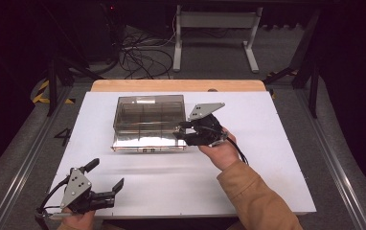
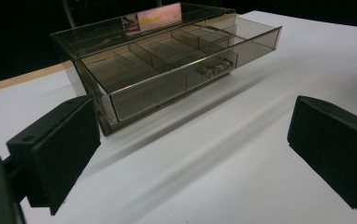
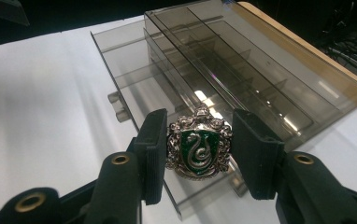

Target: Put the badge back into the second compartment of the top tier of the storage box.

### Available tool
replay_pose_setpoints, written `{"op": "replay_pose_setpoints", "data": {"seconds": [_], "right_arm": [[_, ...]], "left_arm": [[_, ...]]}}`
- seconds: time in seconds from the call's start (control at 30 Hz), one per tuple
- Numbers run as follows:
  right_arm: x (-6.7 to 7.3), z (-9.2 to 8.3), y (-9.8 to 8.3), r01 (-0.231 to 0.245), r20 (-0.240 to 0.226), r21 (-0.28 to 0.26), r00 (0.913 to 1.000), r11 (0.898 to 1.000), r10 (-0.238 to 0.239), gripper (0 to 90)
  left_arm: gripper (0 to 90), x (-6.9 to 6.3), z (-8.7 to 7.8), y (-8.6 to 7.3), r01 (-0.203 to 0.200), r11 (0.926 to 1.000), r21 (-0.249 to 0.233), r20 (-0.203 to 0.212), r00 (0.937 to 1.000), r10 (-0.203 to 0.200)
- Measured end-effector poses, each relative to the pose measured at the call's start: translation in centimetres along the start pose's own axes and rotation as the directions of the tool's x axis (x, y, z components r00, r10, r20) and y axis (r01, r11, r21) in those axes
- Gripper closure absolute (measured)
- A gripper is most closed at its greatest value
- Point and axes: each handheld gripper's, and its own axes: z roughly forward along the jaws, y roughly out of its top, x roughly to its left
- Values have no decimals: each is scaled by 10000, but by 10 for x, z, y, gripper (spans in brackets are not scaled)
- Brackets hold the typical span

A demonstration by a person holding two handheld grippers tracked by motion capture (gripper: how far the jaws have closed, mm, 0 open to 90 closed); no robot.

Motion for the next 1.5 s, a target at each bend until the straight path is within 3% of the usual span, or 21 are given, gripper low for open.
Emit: {"op": "replay_pose_setpoints", "data": {"seconds": [0.73, 1.5], "right_arm": [[10, 39, 20, 18, -563, -8, 9984, 10000, -19, 571], [20, 70, 30, 141, -774, -101, 9969, 9998, -149, 571]], "left_arm": [[33, 0, 0, 0, -11, 10000, -17, 15, 10000, 11], [34, 0, 0, 0, -1, 10000, -47, 31, 10000, 1]]}}
